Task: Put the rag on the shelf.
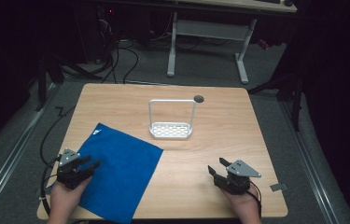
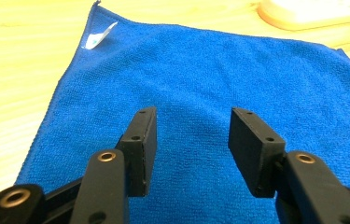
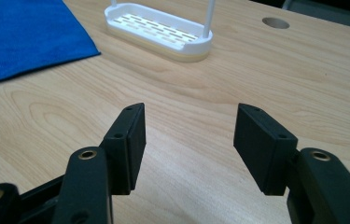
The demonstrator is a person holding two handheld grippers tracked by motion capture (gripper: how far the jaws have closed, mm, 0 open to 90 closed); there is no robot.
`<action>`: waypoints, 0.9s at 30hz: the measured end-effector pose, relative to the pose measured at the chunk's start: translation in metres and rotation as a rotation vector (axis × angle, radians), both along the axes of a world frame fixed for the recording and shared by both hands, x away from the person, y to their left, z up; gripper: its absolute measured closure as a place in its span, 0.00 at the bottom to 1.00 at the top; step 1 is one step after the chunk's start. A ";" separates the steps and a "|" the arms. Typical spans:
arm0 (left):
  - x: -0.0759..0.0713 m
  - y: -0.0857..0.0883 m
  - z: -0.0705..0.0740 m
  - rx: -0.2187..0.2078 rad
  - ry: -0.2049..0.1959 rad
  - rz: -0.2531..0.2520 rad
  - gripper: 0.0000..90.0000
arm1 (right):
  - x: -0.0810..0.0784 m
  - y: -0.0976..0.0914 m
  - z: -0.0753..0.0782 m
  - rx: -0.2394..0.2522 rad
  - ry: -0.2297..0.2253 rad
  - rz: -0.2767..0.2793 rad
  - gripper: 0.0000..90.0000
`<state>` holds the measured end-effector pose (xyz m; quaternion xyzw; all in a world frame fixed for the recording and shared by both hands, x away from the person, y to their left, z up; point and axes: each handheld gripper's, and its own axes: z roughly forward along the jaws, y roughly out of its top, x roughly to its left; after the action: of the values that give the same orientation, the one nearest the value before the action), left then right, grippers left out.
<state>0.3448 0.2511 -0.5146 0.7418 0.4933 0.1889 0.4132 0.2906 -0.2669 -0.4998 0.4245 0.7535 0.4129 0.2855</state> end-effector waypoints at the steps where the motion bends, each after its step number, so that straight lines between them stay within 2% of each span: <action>1: 0.000 0.000 0.000 0.005 0.002 0.000 0.58 | 0.000 0.000 -0.001 0.002 0.001 0.000 0.49; 9: 0.000 0.000 -0.001 0.025 -0.007 0.000 0.58 | 0.002 0.000 -0.003 0.017 0.017 0.001 0.49; 11: 0.000 0.000 -0.001 0.026 0.001 0.004 0.58 | 0.003 0.001 -0.005 0.019 0.026 0.001 0.49; 15: 0.000 0.001 -0.001 0.055 -0.009 0.009 0.57 | 0.004 0.004 -0.007 0.018 0.032 0.019 0.52; 19: -0.001 0.002 0.001 0.058 -0.021 0.014 0.58 | 0.004 0.008 -0.009 0.018 0.040 0.039 0.54; 22: -0.002 0.003 0.000 0.067 -0.019 0.019 0.59 | 0.005 0.017 -0.011 0.020 0.051 0.070 0.57; 23: -0.002 0.002 0.000 0.080 -0.021 0.020 0.60 | 0.005 0.026 -0.012 0.025 0.070 0.099 0.59; 24: -0.002 0.002 0.000 0.080 -0.021 0.020 0.61 | 0.005 0.026 -0.012 0.025 0.070 0.099 0.59; 25: -0.002 0.002 0.001 0.099 -0.024 0.021 0.63 | 0.005 0.037 -0.013 0.032 0.082 0.124 0.62; 27: -0.001 0.003 0.002 0.100 -0.021 0.018 0.68 | 0.005 0.049 -0.013 0.026 0.095 0.152 0.72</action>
<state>0.3434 0.2540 -0.5130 0.7551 0.4855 0.2246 0.3790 0.2957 -0.2176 -0.5128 0.3890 0.7908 0.4225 0.2116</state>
